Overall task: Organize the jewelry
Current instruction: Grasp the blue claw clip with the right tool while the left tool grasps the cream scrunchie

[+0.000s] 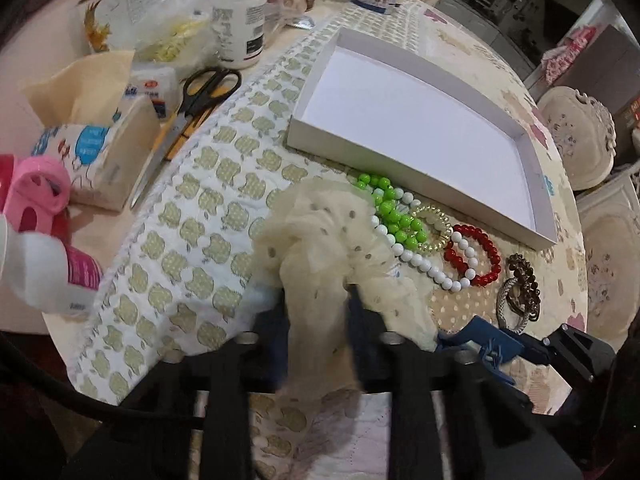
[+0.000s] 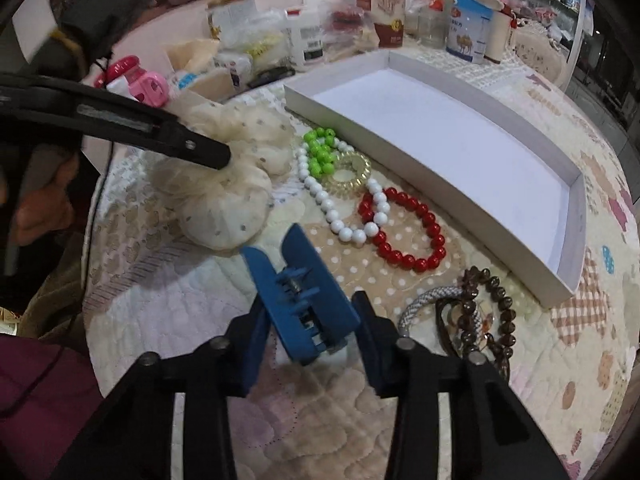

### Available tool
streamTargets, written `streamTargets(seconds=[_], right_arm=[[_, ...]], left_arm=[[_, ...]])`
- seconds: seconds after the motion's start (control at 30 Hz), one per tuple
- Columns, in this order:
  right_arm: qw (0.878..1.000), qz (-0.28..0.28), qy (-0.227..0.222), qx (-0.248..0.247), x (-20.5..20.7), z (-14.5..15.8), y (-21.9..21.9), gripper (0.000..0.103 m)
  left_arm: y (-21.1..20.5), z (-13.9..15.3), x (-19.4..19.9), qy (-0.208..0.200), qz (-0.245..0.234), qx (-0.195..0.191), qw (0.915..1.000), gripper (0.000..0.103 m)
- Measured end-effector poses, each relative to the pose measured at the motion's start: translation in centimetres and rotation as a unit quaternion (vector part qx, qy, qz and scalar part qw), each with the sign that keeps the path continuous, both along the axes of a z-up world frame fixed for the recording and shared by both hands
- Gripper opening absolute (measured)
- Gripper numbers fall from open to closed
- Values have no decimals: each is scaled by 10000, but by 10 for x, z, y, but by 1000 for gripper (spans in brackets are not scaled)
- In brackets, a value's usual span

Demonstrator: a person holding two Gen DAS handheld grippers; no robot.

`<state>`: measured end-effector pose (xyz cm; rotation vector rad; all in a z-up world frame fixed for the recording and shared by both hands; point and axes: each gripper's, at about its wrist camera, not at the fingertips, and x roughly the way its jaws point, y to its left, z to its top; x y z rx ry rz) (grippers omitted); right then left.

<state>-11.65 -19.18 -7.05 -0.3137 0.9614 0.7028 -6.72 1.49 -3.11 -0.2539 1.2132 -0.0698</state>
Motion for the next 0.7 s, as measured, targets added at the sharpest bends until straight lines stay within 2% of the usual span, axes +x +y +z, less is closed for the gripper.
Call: streamTargets(seconds=[0.03,0.13,0.43,0.57,0.7], right_arm=[[9999,30,-21,114,-3,2,-1,37],[9993,51,-103,362,-8,9,-2,31],[9941,-345,-171,1016,8,42,-23,30],[9891,-789,-384,1182,28,60,-43,30],[9799,-1451,-439,1297,61,68,-70,30]], left_arm=[[0,2,0,-9,-41,-27,10000,14],[-3,11,0,-146,-115,88,9998,10],[-2,59,21,-628,-301,31,9976,9],[-2,78,43,-842,-355,109,9958,9],[-8,80,71,-913,-378,149,9950,9]])
